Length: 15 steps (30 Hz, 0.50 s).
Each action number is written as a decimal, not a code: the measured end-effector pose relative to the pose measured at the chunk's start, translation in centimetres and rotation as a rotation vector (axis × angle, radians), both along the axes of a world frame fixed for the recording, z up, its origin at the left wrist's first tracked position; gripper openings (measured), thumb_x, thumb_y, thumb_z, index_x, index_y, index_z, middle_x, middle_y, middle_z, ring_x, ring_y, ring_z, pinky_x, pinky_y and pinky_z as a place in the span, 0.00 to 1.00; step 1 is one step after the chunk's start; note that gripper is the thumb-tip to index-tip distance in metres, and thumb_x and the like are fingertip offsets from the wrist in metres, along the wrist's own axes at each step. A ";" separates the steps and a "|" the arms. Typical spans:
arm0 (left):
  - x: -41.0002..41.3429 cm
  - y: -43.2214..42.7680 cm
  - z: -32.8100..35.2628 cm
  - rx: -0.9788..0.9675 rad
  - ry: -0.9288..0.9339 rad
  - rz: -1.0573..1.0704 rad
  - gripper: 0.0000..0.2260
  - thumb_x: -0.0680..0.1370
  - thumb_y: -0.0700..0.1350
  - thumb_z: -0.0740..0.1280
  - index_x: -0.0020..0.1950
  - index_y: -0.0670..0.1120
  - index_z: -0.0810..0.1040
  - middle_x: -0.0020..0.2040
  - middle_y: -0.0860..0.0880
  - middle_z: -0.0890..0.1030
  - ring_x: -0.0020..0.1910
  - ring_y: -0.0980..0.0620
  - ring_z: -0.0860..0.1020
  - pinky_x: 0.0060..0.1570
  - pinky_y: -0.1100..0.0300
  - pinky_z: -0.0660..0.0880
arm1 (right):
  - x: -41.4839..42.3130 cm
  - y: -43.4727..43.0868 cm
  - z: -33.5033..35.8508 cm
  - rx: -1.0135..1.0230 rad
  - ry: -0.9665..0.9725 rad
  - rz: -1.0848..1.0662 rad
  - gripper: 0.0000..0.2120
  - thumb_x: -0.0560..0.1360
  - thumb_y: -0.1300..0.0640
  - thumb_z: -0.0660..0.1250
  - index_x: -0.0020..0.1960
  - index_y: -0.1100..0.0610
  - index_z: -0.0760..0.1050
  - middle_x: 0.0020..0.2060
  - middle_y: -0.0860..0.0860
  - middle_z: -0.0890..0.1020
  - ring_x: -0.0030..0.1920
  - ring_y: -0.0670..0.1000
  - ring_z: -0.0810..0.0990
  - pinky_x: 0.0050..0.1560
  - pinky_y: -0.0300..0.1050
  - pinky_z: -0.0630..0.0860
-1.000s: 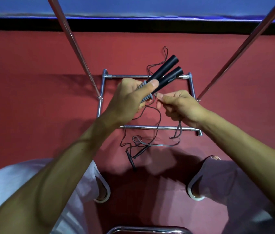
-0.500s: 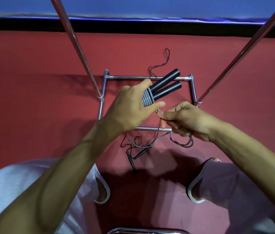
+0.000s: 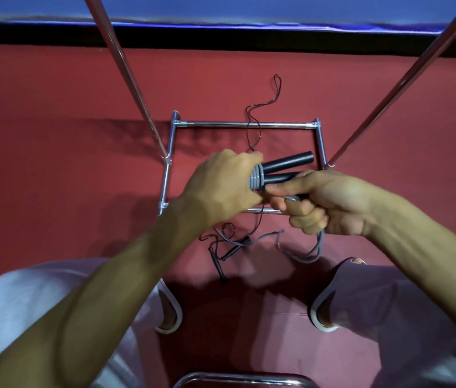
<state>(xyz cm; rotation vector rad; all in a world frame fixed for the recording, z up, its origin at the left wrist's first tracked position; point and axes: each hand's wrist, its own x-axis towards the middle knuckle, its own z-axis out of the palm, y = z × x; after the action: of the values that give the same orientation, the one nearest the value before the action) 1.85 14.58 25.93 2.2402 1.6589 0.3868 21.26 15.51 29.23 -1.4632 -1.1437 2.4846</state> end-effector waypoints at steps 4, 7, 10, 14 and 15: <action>1.3 -0.6 -0.6 -0.091 0.048 -0.044 0.27 0.67 0.74 0.62 0.43 0.50 0.67 0.33 0.52 0.69 0.38 0.42 0.71 0.37 0.52 0.67 | 0.3 0.2 0.2 0.043 -0.004 0.031 0.18 0.82 0.54 0.62 0.33 0.56 0.74 0.22 0.47 0.60 0.21 0.43 0.54 0.22 0.36 0.48; 1.5 -0.7 -0.9 -0.093 0.074 -0.035 0.26 0.71 0.73 0.63 0.42 0.49 0.68 0.33 0.52 0.66 0.41 0.39 0.73 0.38 0.52 0.67 | 1.4 1.0 0.7 0.319 -0.115 0.160 0.18 0.81 0.53 0.65 0.34 0.58 0.78 0.23 0.53 0.62 0.22 0.47 0.57 0.23 0.39 0.52; 1.6 -0.8 -1.0 -0.108 0.062 -0.041 0.27 0.73 0.71 0.68 0.36 0.49 0.63 0.32 0.52 0.66 0.37 0.40 0.72 0.37 0.53 0.64 | 2.4 1.6 1.2 0.846 -0.274 0.451 0.09 0.76 0.53 0.75 0.40 0.58 0.84 0.28 0.62 0.76 0.28 0.51 0.69 0.28 0.50 0.68; 1.3 -1.0 -0.6 -0.198 -0.002 -0.062 0.32 0.70 0.75 0.68 0.35 0.46 0.69 0.30 0.49 0.71 0.29 0.47 0.69 0.31 0.52 0.63 | 2.9 2.2 1.5 1.137 -0.268 0.409 0.04 0.70 0.60 0.80 0.39 0.54 0.86 0.30 0.52 0.84 0.30 0.52 0.80 0.32 0.48 0.77; 1.2 -1.1 -0.4 -0.233 -0.021 -0.063 0.32 0.69 0.75 0.68 0.34 0.45 0.69 0.29 0.50 0.71 0.28 0.47 0.68 0.29 0.52 0.62 | 3.0 2.2 1.5 1.164 -0.237 0.400 0.04 0.70 0.60 0.81 0.40 0.54 0.86 0.31 0.51 0.84 0.30 0.50 0.81 0.32 0.46 0.76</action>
<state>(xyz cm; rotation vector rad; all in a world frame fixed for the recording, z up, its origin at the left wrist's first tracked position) 3.02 13.47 25.51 2.1028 1.5323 0.1897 24.22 17.75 30.72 -1.1678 -2.4653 1.1928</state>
